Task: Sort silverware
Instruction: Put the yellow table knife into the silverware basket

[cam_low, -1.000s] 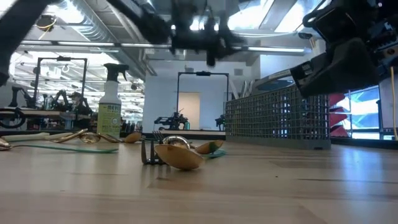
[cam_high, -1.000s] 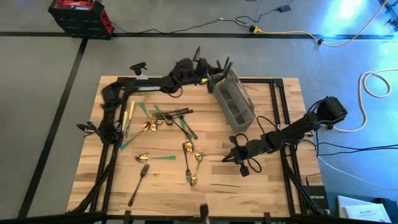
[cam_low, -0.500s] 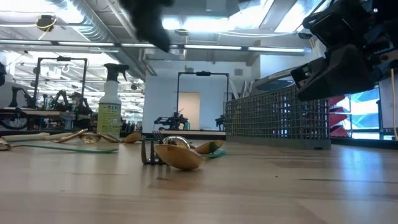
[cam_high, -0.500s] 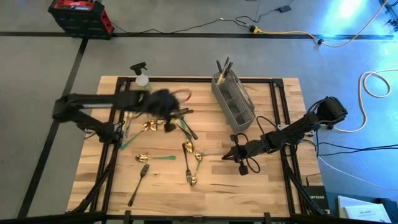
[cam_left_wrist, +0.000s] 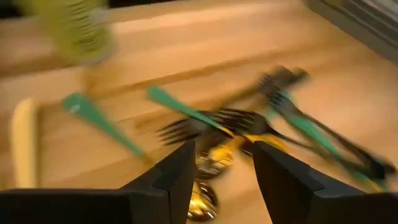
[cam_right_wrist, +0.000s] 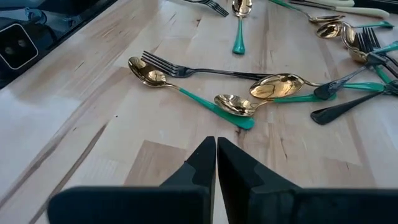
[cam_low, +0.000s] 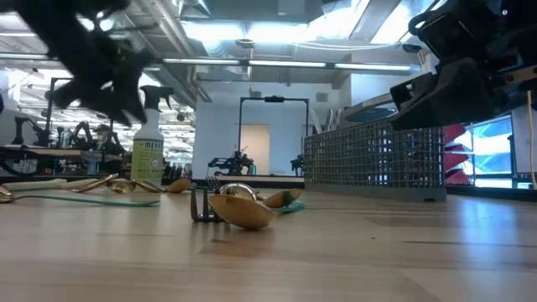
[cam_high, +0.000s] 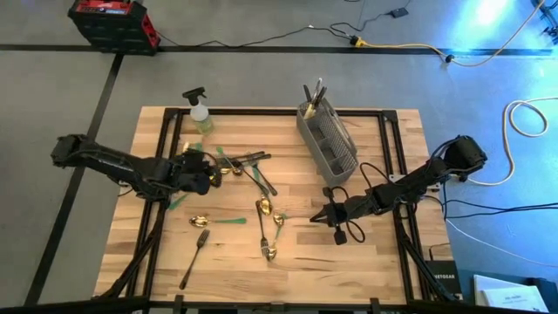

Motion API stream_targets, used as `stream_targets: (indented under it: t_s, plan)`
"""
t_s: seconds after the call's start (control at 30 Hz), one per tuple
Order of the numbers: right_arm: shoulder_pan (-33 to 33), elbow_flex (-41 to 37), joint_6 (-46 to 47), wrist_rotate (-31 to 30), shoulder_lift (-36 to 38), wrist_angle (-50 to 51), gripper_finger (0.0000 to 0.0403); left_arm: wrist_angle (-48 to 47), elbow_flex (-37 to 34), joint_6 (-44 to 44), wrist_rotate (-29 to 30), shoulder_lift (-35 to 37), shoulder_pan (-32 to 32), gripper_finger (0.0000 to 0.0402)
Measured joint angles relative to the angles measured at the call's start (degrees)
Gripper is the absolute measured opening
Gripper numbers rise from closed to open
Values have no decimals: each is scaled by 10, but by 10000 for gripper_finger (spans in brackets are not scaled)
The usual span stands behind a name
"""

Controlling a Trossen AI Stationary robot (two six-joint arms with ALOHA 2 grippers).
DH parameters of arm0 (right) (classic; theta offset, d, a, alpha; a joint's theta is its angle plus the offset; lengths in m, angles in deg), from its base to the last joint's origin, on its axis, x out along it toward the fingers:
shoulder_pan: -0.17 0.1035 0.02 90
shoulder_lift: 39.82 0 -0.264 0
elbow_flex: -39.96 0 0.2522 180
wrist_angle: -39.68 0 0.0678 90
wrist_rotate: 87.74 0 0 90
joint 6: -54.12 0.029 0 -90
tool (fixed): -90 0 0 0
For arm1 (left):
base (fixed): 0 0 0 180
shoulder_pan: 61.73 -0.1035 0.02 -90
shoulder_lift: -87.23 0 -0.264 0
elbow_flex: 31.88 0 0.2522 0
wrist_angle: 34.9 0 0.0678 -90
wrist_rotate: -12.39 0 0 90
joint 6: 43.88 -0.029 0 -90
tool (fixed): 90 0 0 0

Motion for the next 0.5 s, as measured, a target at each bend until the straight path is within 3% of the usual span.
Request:
stream_targets:
  t_s: [0.07,0.17,0.5]
  plan:
    - [0,0,0,0,0,0,0,-3,-14,30,27,-3,-26,150]
    - [0,0,0,-4,0,0,0,-10,-16,6,29,-4,-80,150]
    - [0,0,0,-4,0,1,0,-31,-16,-107,-45,-49,-304,150]
